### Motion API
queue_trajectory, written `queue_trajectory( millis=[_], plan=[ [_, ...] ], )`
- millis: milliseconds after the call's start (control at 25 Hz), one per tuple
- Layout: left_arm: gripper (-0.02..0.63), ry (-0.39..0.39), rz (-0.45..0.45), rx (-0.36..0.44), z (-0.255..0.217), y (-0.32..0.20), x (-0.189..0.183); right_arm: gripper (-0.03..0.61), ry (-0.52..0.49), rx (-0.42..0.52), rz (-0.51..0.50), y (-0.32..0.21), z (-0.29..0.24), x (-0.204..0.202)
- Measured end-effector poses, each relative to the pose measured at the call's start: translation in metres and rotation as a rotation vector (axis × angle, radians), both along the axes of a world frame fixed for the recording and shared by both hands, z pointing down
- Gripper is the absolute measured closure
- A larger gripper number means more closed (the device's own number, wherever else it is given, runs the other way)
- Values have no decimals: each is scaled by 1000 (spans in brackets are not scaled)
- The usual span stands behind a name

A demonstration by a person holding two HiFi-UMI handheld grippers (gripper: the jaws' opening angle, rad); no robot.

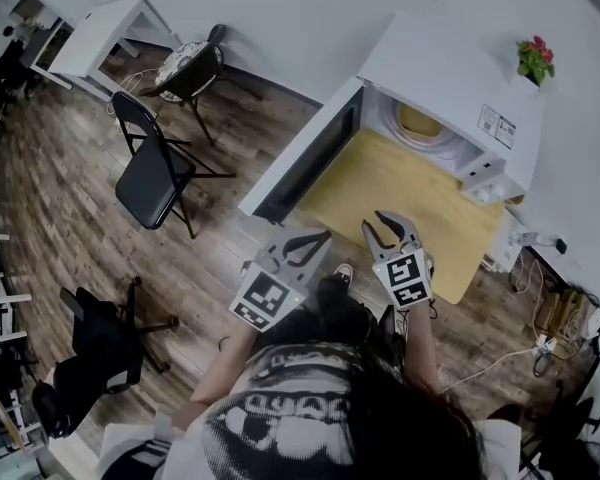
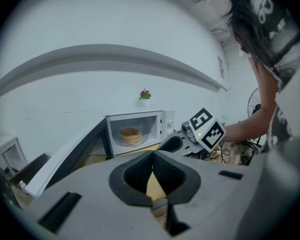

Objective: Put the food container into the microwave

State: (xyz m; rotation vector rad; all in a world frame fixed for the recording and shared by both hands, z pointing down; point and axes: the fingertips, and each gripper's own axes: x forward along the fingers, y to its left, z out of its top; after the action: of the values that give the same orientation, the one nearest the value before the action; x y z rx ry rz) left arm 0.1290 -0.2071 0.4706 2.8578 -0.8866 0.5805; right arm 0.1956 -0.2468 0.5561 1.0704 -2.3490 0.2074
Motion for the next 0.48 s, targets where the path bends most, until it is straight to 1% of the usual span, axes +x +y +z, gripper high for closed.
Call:
queue_trajectory(
  millis=[280, 480],
  plan=[
    [614, 14, -62, 23, -6, 45, -48, 468, -40, 12, -32, 60, -18, -44],
    [614, 23, -117, 42, -11, 85, -88, 468, -71, 35, -63, 99, -32, -83]
  ],
)
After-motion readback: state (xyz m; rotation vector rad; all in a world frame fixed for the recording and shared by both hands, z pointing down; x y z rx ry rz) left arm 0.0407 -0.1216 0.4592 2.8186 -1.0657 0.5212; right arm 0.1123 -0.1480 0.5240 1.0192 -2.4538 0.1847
